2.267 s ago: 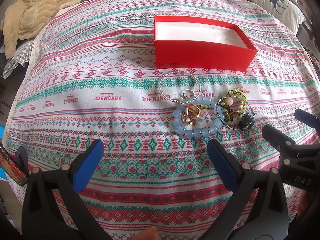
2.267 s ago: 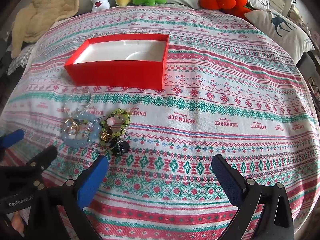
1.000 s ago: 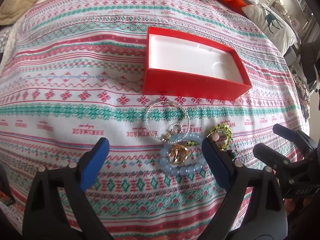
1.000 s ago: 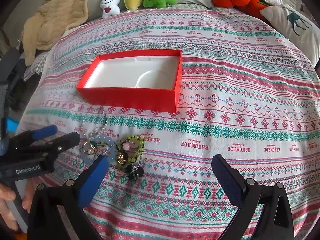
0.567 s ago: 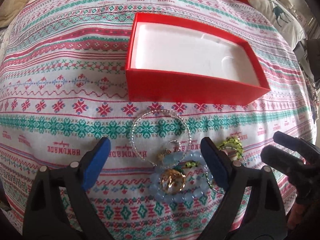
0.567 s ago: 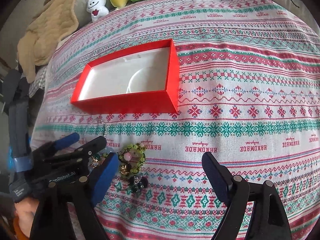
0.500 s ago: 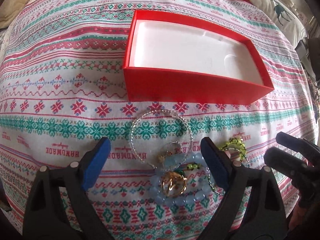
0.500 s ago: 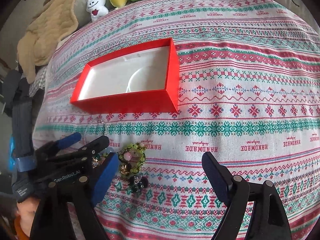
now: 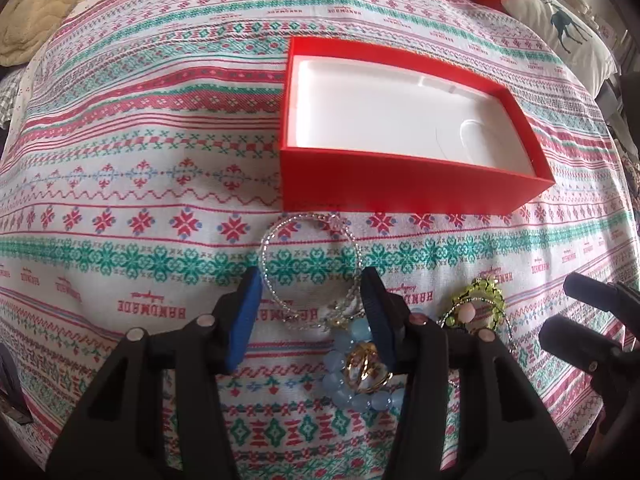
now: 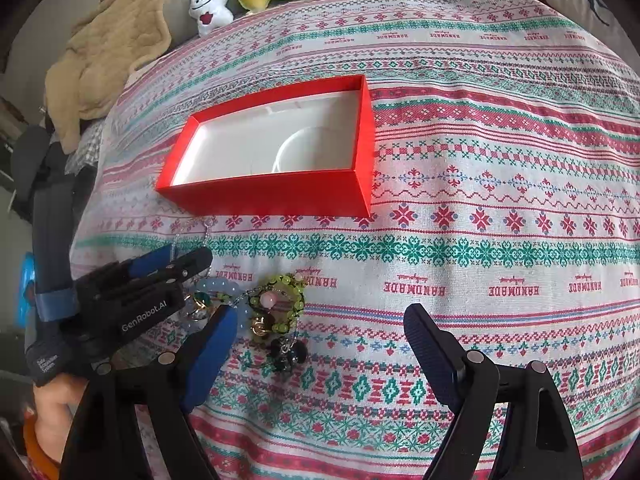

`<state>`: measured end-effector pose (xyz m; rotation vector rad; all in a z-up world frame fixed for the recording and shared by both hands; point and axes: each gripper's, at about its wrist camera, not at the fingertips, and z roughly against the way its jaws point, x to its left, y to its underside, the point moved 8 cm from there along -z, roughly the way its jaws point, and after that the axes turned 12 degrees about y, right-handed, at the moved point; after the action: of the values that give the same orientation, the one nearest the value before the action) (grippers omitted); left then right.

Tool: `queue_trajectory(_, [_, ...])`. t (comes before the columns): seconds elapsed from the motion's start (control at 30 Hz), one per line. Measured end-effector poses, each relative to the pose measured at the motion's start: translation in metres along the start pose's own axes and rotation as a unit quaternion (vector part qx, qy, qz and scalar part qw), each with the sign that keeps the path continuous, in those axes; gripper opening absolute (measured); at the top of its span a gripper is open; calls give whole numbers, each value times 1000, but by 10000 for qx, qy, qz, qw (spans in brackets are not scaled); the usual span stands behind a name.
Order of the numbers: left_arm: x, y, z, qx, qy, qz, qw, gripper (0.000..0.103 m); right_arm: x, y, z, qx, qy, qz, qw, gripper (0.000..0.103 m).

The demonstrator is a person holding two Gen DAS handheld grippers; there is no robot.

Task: Organize jewelry
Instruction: 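Grasp the clear silver bead bracelet with the left tool while the right tool grasps the dark green bead bracelet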

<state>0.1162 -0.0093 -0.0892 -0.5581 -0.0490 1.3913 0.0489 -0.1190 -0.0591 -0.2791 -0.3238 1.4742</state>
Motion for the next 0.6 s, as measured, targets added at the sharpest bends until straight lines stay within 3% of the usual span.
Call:
queue_trajectory(0.3, [14, 13, 29, -180, 12, -50, 9998, 52, 32, 16, -5, 11, 22, 576, 9983, 86])
queue_trajectory(0.6, [21, 22, 43, -217, 67, -49, 9997, 52, 52, 15, -23, 85, 143, 757, 9970, 86])
